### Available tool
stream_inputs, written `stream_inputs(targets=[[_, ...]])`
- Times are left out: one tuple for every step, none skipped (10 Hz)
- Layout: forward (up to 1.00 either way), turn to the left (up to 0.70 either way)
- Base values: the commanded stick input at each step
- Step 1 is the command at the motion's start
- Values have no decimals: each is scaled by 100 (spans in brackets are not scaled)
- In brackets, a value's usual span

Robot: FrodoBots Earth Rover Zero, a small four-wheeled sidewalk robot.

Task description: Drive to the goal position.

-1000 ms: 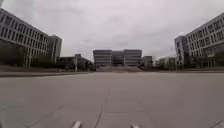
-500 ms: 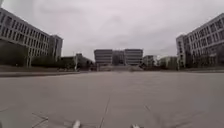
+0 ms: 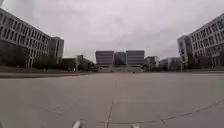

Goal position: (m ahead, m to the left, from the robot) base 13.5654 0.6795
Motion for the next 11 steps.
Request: stream_inputs(targets=[[100,-38],[100,-22],[100,-2],[100,0],[100,0],[100,0],[100,0],[100,0],[100,0],[100,0],[100,0]])
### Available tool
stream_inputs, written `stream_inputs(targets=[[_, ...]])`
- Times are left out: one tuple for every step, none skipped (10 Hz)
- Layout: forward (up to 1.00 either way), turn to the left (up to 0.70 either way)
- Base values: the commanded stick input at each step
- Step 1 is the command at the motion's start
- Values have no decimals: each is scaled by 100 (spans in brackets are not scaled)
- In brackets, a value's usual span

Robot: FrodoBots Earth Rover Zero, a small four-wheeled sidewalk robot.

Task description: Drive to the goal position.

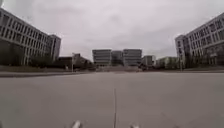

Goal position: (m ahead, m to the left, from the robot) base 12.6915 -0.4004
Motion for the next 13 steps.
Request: stream_inputs(targets=[[100,0],[100,0],[100,0],[100,0],[100,0],[100,0],[100,0],[100,0],[100,0],[100,0],[100,0],[100,-1],[100,-13]])
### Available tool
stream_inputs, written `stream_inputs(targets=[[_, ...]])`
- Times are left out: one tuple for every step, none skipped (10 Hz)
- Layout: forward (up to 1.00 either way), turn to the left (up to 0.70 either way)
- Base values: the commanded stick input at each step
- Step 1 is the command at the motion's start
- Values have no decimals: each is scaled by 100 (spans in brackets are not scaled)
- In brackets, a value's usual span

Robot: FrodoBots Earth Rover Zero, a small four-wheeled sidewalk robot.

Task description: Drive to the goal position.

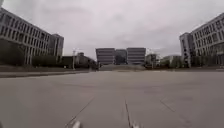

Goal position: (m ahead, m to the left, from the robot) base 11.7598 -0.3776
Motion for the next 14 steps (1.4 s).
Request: stream_inputs(targets=[[100,-37],[100,-19],[100,0],[100,0],[100,0],[100,0],[100,0],[100,0],[100,0],[100,0],[100,0],[100,0],[100,0],[100,0]])
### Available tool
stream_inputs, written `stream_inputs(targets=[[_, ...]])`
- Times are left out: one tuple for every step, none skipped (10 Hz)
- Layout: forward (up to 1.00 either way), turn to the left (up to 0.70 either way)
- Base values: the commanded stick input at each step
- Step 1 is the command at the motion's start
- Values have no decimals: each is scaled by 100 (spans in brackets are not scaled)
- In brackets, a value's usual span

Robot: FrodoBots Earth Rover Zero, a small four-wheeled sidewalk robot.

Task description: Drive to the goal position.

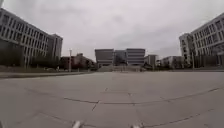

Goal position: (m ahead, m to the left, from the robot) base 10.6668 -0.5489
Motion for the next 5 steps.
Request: stream_inputs(targets=[[100,0],[100,0],[100,0],[100,-3],[100,-33]])
